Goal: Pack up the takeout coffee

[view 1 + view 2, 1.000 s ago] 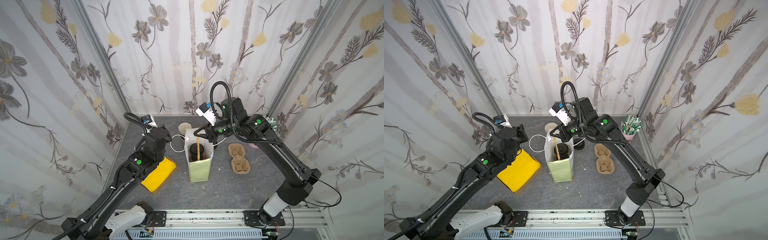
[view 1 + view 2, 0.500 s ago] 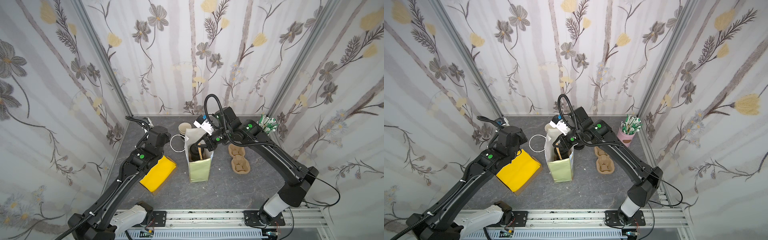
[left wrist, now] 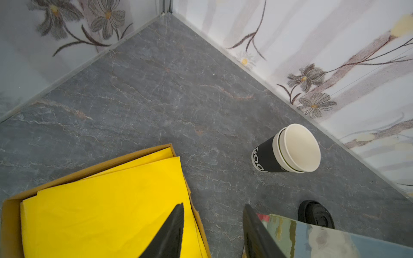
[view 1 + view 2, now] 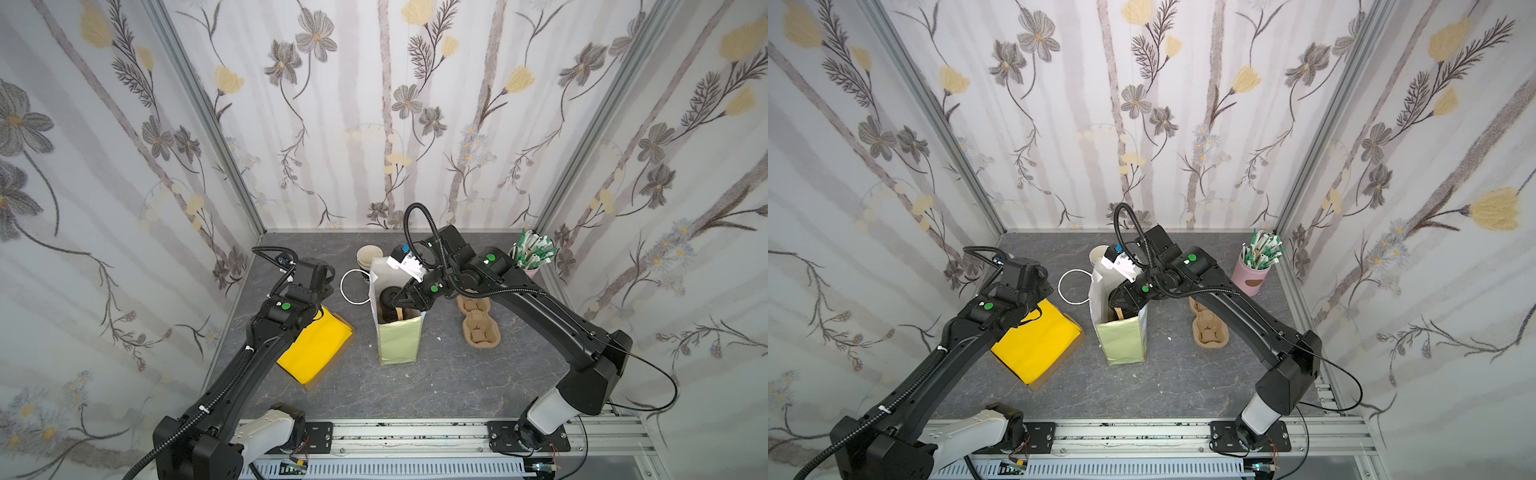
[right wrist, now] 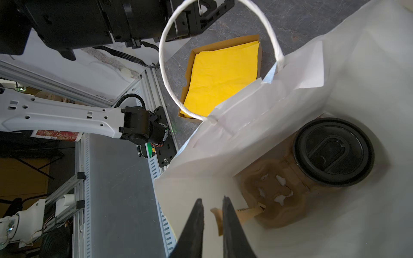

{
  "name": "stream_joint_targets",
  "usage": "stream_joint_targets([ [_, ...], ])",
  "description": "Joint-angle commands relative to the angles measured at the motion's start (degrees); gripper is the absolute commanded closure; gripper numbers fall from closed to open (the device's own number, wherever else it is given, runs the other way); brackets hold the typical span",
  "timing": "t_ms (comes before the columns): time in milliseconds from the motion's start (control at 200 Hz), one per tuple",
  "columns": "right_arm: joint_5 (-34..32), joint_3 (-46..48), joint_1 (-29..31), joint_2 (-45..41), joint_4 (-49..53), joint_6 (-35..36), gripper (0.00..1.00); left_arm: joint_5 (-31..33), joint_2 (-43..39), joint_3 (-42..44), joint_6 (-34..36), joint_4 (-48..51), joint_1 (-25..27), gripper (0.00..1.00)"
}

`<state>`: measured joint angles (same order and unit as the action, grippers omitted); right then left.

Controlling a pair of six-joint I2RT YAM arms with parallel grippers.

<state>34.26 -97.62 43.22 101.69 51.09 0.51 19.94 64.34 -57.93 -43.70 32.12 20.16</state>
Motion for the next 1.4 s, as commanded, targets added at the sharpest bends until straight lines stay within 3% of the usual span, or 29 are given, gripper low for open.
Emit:
stream_joint_targets([
  [0,0.02,0.07,0.14,0.18,-1.08,2.08,0.76,-3.49,-0.09,1.90,-3.07,1.31,-0.52,0.52],
  [255,3.28,0.24,0.12,0.01,-1.08,2.82,0.76,-7.31,-1.67,7.97,-6.82,1.89,-0.82,0.51],
  [530,7.40,0.24,1.06,0.85,-0.05,4.85,0.78,-8.56,-0.90,9.09,-7.45,2.01,-0.81,0.50],
  [804,3.30,0.03,2.48,0.53,0.28,4.85,0.78,-9.50,-0.35,9.86,-6.89,2.12,-0.89,0.49],
  [1179,-9.59,-3.38,2.52,0.24,-0.93,3.93,0.78,-13.02,2.32,14.97,-8.70,2.80,-1.02,0.47],
  [1394,-10.27,-4.61,2.49,0.60,-0.81,4.05,0.77,-13.30,4.96,15.55,-7.79,3.23,-8.30,0.44],
])
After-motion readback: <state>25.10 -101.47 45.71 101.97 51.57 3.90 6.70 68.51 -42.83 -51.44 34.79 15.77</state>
